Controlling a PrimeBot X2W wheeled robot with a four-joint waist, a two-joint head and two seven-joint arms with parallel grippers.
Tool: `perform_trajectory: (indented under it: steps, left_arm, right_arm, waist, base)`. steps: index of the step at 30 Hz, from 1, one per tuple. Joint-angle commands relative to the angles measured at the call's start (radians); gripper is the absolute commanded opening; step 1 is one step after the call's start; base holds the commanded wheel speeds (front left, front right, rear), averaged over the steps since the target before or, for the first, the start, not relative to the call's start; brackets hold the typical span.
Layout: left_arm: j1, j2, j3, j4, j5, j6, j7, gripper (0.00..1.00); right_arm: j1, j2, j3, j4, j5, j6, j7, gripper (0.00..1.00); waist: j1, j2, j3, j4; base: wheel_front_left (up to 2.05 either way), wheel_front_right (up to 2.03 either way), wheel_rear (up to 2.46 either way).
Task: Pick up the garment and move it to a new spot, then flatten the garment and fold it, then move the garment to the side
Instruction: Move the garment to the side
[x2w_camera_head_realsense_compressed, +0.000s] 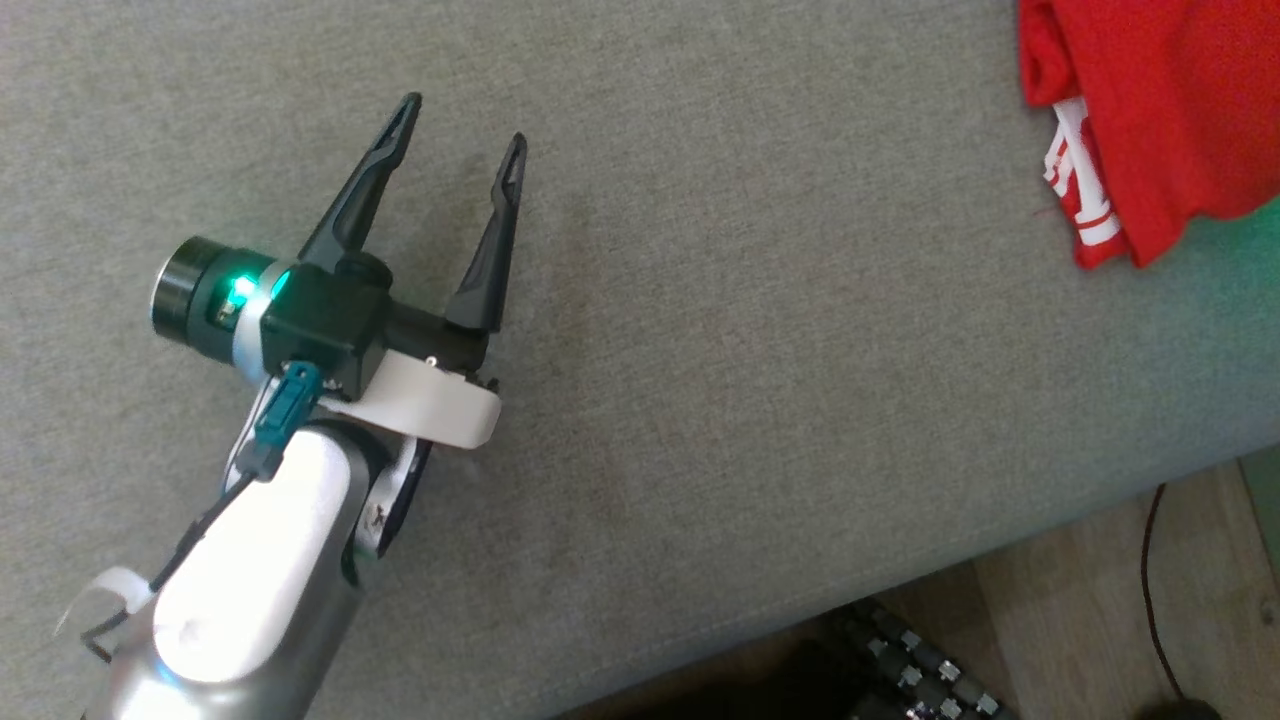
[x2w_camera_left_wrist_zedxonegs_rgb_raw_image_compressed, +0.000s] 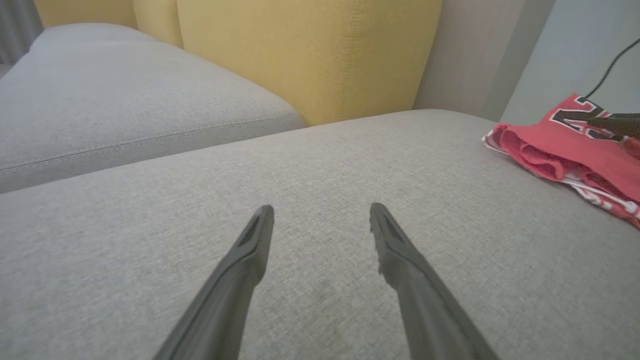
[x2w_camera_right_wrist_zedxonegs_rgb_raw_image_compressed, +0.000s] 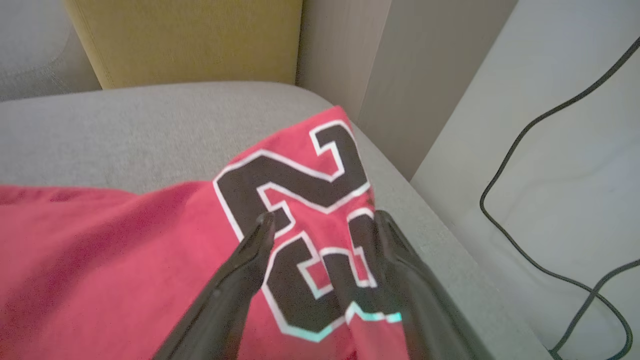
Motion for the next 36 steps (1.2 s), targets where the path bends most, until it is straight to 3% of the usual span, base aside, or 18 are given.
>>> perform_trajectory:
  steps: [1,6,11,18,25,36]
  left_arm:
    - [0.001,0.017,0.024,-0.028,0.000,0.009,-0.005,1.00]
    - [0.029,0.007,0.028,-0.011,-0.021,0.018,-0.028,1.00]
    - [0.074,-0.009,0.037,0.010,-0.048,0.037,-0.054,1.00]
    - [0.145,-0.030,0.061,0.027,-0.086,0.066,-0.081,1.00]
    - [0.221,-0.047,0.091,0.030,-0.113,0.100,-0.095,1.00]
    - [0.348,-0.025,0.151,0.019,-0.143,0.133,-0.100,1.00]
  right_arm:
    - [0.019,-0.028,-0.005,-0.029,0.002,-0.001,-0.013,1.00]
    - [0.093,-0.047,-0.058,-0.172,-0.021,-0.001,-0.014,1.00]
    - [0.234,-0.006,-0.130,-0.377,-0.063,-0.001,-0.014,1.00]
    - [0.473,0.143,-0.167,-0.685,-0.142,-0.001,-0.001,1.00]
    - [0.679,0.310,-0.138,-1.006,-0.200,-0.001,0.116,1.00]
    - [0.852,0.377,-0.066,-1.161,-0.229,-0.001,0.220,1.00]
  waist:
    - [-0.0001,0.0000,-0.016,0.005]
    - [-0.0001,0.0000,-0.070,0.017]
    - [-0.0001,0.0000,-0.149,0.034]
    - [-0.0001,0.0000,-0.258,0.085]
    - [-0.0001,0.0000,-0.356,0.192]
    - [-0.0001,0.0000,-0.478,0.284]
  base:
    - [0.00,0.00,0.00]
    - [0.00,0.00,0.00]
    - [0.00,0.00,0.00]
    - [0.00,0.00,0.00]
    - [0.00,0.00,0.00]
    - [0.00,0.00,0.00]
